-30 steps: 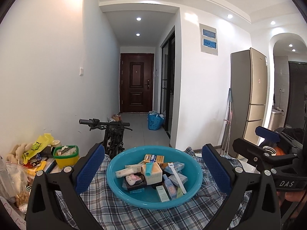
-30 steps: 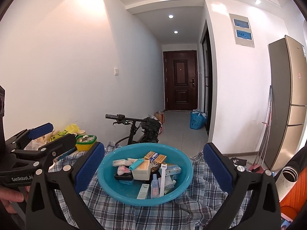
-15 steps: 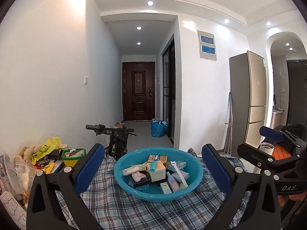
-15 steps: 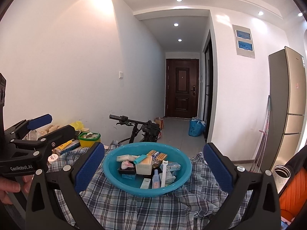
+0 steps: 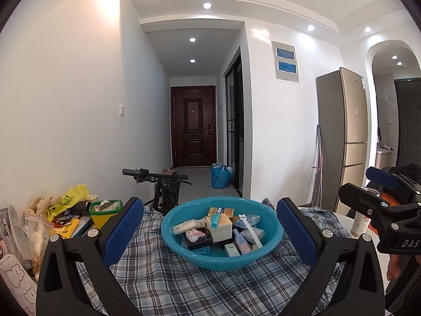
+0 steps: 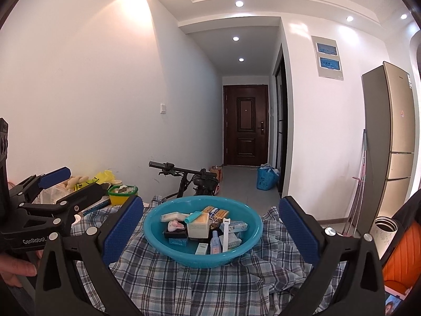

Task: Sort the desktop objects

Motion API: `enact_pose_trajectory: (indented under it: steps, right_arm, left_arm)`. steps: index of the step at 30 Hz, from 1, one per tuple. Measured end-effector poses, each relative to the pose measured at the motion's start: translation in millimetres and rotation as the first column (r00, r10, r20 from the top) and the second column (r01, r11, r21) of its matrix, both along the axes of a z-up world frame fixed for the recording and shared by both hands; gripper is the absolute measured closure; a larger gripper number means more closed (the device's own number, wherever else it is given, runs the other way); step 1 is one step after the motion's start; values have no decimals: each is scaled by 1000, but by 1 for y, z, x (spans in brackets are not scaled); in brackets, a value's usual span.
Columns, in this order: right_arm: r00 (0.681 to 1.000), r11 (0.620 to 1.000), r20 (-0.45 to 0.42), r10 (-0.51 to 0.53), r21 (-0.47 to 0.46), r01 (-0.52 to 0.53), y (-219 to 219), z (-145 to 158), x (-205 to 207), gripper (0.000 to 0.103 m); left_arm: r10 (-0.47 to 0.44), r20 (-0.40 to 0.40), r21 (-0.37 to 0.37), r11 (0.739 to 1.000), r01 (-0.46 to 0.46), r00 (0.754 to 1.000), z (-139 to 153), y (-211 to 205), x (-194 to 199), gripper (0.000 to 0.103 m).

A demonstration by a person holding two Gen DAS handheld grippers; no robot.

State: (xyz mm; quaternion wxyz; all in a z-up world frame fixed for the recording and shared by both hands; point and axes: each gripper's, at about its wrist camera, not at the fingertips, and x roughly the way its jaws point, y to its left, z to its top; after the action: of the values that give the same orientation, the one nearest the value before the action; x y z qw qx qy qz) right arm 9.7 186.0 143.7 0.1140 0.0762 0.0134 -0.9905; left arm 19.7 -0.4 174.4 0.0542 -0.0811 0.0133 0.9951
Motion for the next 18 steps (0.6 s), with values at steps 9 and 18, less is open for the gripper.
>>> enact_pose_trajectory:
  steps: [9, 18]
  right_arm:
    - [999, 1000, 41, -26, -5, 27, 6, -25, 3, 0]
    - [999, 998, 21, -41, -42, 42, 10, -50, 4, 0]
  left_arm:
    - [-11, 42, -13, 1000, 11, 999, -38, 6, -1, 0]
    - [11, -3, -17, 1000, -11, 1000, -67, 9, 9, 0]
